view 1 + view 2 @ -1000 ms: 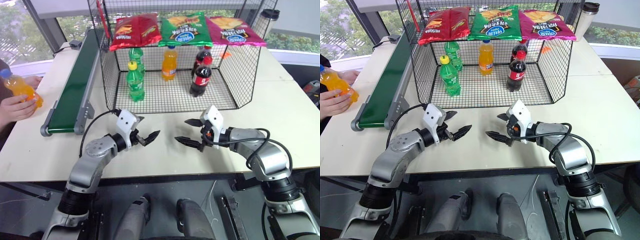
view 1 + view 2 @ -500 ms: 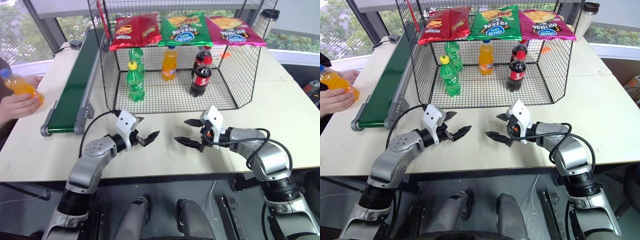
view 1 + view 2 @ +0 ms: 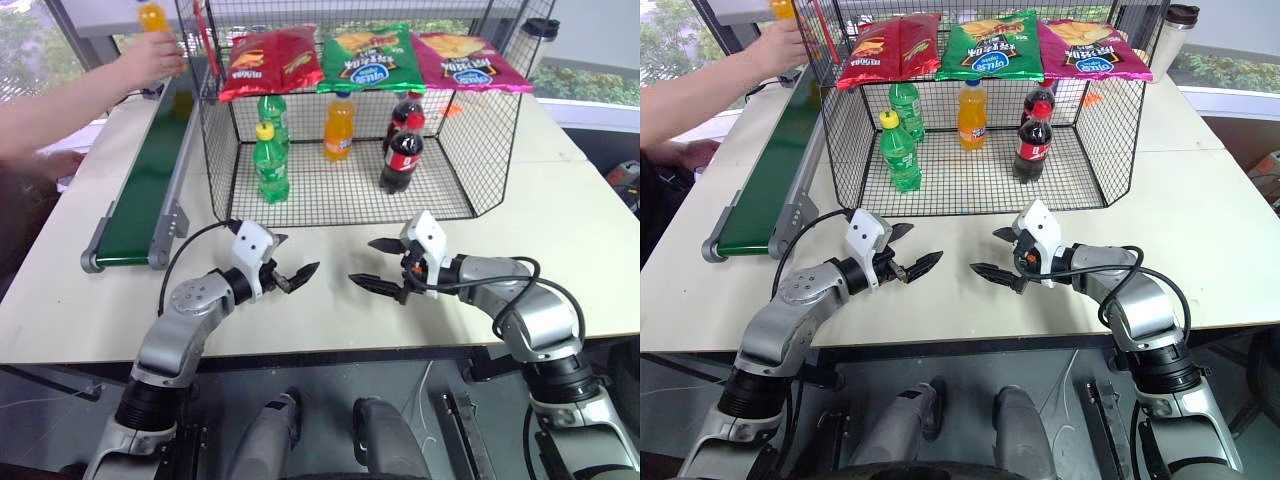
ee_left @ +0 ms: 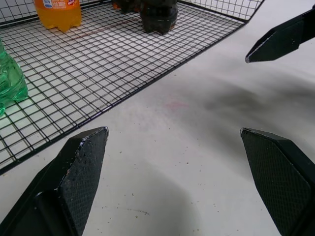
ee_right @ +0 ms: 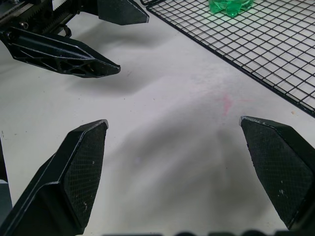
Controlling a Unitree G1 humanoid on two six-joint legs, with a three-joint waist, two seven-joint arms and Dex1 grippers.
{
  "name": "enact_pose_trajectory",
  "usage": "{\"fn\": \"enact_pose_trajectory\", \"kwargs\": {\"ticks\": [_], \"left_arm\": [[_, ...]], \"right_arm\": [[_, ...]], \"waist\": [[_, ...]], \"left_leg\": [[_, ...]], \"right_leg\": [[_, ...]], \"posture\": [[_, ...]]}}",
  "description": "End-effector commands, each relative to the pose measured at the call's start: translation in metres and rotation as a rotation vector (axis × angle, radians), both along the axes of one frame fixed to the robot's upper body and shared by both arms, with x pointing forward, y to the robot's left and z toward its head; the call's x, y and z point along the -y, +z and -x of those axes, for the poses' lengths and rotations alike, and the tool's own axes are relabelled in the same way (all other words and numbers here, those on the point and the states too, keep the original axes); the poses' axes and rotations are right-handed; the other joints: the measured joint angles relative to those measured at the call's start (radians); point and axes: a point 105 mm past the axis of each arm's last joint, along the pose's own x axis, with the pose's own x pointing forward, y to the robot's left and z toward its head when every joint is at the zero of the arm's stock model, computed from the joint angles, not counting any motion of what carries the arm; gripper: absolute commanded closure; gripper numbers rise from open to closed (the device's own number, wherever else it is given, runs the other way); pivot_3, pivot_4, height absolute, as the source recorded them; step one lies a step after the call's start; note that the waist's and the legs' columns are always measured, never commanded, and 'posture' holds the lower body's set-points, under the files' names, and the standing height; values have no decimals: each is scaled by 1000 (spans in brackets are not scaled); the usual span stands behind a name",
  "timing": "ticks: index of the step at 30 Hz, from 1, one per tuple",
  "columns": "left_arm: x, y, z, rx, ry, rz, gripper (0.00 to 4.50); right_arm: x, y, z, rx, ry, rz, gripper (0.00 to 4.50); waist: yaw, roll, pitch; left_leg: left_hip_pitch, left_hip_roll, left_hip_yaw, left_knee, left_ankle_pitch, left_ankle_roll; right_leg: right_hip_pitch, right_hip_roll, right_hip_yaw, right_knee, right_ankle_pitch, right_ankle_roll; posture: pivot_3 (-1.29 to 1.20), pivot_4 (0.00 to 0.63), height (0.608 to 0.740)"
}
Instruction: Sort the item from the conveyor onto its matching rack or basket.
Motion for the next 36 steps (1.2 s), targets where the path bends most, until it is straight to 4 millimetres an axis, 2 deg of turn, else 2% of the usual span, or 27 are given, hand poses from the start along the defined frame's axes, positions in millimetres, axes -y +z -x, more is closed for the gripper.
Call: {"fn": "enact_pose_trajectory", "kwargs": {"ticks": [1, 15, 21, 26, 29, 34, 36], "left_arm": [[3, 11, 3, 44, -15, 8, 0], [1, 14, 4, 50, -13, 14, 0], [-11, 24, 9, 72, 21, 14, 0], [-29, 37, 13, 102, 98, 10, 0], [-48, 50, 20, 126, 172, 24, 0], [-91, 63, 27, 119, 339, 62, 0], [-116, 68, 27, 121, 432, 91, 0]], "right_arm": [[-6, 14, 3, 56, 30, -8, 64], [-8, 18, 5, 58, 51, -13, 64], [-13, 27, 10, 76, 91, -23, 64], [-20, 36, 13, 95, 126, -41, 64], [-25, 40, 16, 100, 155, -48, 64], [-33, 50, 19, 120, 207, -69, 64], [-37, 56, 21, 132, 232, -83, 64]], "waist": [[0, 0, 0], [0, 0, 0], [-1, 0, 0], [-2, 0, 0], [-1, 0, 0], [-2, 0, 0], [-2, 0, 0]], "left_leg": [[0, 0, 0, 0, 0, 0], [0, 0, 0, 0, 0, 0], [0, 0, 0, 0, 0, 0], [0, 0, -1, -1, 0, 0], [-1, 0, -1, -1, 0, 0], [-1, 1, -1, -1, 0, 0], [-1, 1, -1, -1, 0, 0]], "right_leg": [[0, 0, 0, 0, 0, 0], [0, 0, 0, 0, 0, 0], [0, 0, 0, 0, 0, 0], [-1, 0, 0, 0, 0, 0], [0, 0, 0, -1, -1, 1], [-1, 0, 0, -2, -1, 1], [-1, 0, 0, -2, -1, 1]], "posture": [[0, 150, 738], [0, 150, 738], [0, 150, 738], [0, 150, 738], [0, 150, 738], [0, 150, 738], [0, 150, 738]]}}
